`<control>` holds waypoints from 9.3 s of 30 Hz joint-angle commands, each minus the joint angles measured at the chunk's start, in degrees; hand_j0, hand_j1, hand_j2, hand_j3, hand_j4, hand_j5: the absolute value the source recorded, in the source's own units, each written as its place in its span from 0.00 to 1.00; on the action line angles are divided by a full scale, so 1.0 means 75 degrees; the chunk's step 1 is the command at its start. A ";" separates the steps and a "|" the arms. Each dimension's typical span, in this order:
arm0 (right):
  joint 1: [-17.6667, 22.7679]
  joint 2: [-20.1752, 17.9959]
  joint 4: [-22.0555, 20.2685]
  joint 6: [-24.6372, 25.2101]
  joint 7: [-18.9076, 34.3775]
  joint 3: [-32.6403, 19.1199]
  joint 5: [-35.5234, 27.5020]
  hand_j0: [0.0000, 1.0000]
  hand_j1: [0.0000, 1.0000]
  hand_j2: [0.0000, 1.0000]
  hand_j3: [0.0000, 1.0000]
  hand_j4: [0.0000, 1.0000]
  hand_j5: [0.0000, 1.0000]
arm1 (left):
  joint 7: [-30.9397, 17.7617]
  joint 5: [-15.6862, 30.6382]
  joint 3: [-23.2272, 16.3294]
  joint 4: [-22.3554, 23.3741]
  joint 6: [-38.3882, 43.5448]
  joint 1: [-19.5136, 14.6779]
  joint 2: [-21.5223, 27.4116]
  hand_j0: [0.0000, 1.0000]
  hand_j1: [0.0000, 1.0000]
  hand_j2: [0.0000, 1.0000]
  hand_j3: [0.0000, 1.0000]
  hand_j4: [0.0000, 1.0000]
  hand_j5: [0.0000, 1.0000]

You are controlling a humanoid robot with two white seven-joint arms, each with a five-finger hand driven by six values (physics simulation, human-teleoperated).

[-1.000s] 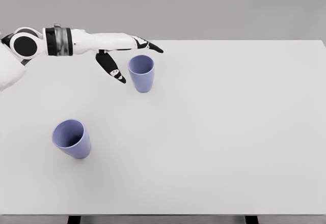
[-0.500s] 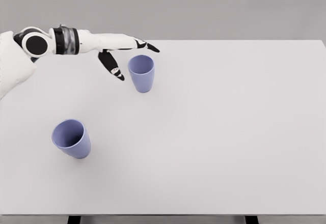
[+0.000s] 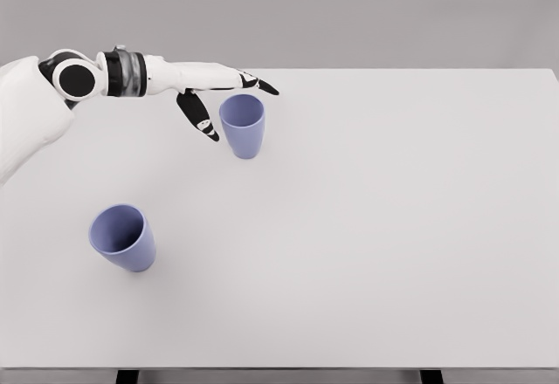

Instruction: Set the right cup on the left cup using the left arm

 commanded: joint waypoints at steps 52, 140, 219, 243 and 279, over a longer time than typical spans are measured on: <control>0.0000 0.0000 0.0000 -0.0001 0.0002 -0.0009 0.0003 1.00 1.00 1.00 1.00 1.00 1.00 | 0.0003 0.1232 0.0357 -0.3384 0.0020 0.0281 0.2728 0.64 0.64 0.64 0.64 0.64 0.64; 0.0000 0.0000 0.0000 -0.0001 0.0002 0.0003 0.0003 1.00 1.00 1.00 1.00 1.00 1.00 | 0.0003 0.3869 0.0357 -0.7018 0.0020 0.1418 0.7698 0.63 0.63 0.63 0.63 0.63 0.63; 0.0000 0.0000 0.0000 -0.0001 0.0002 -0.0008 0.0003 1.00 1.00 1.00 1.00 1.00 1.00 | 0.0003 0.3541 0.0709 -0.6725 0.0020 0.2074 0.7241 0.62 0.62 0.62 0.62 0.62 0.62; 0.0000 0.0000 0.0000 -0.0001 0.0002 -0.0008 0.0003 1.00 1.00 1.00 1.00 1.00 1.00 | 0.0003 0.3389 0.1365 -0.6655 0.0020 0.2660 0.7100 0.63 0.63 0.63 0.63 0.63 0.63; 0.0000 0.0000 0.0000 -0.0001 0.0002 0.0003 0.0003 1.00 1.00 1.00 1.00 1.00 1.00 | 0.0003 0.3307 0.1377 -0.6608 0.0020 0.2754 0.7112 0.91 0.91 0.91 0.91 0.91 0.91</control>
